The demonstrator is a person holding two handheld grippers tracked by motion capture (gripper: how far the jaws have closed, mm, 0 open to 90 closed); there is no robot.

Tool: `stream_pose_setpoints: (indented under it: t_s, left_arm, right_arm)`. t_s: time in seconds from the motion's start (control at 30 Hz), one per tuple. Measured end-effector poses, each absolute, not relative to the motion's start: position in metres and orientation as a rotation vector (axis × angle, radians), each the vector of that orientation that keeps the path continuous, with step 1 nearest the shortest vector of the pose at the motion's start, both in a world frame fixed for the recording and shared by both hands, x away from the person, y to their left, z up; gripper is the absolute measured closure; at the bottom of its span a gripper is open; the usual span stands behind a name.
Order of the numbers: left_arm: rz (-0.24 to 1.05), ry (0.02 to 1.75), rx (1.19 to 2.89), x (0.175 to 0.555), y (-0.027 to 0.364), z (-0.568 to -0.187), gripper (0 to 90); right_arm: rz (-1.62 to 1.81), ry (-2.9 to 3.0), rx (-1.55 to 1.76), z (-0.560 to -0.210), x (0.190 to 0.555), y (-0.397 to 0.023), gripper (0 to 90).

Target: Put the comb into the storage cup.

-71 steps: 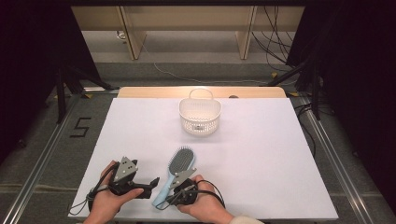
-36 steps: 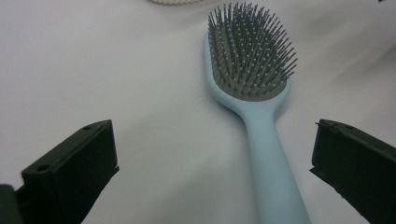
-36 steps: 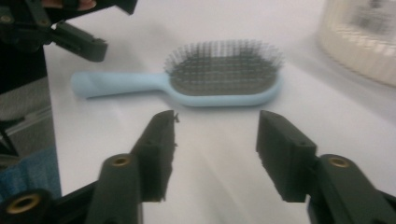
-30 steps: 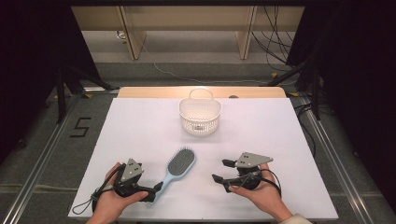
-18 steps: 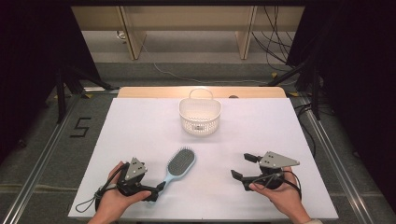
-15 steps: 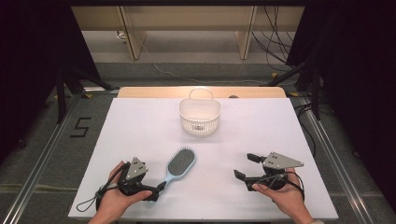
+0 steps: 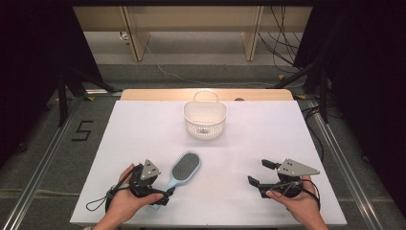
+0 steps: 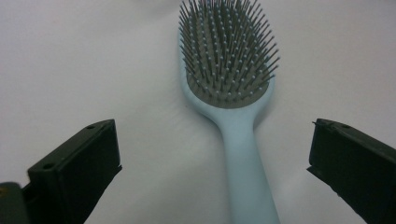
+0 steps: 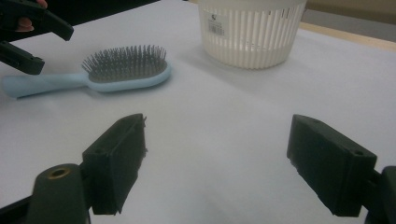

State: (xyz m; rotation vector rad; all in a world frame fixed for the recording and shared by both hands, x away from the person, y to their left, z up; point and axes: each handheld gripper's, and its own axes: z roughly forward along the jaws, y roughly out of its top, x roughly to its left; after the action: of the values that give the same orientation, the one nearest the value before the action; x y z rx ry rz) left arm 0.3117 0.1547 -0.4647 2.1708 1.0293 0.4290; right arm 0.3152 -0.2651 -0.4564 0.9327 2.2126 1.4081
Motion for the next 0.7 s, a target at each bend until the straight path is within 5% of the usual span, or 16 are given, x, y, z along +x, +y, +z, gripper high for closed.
stream_pose_setpoints:
  t_s: [0.7]
  left_arm:
    - [0.317,1.08,2.407,0.323,0.126,-0.46,16.0]
  right_arm:
    - [1.409,2.189,0.949,-0.456,0.312,-0.272,20.9]
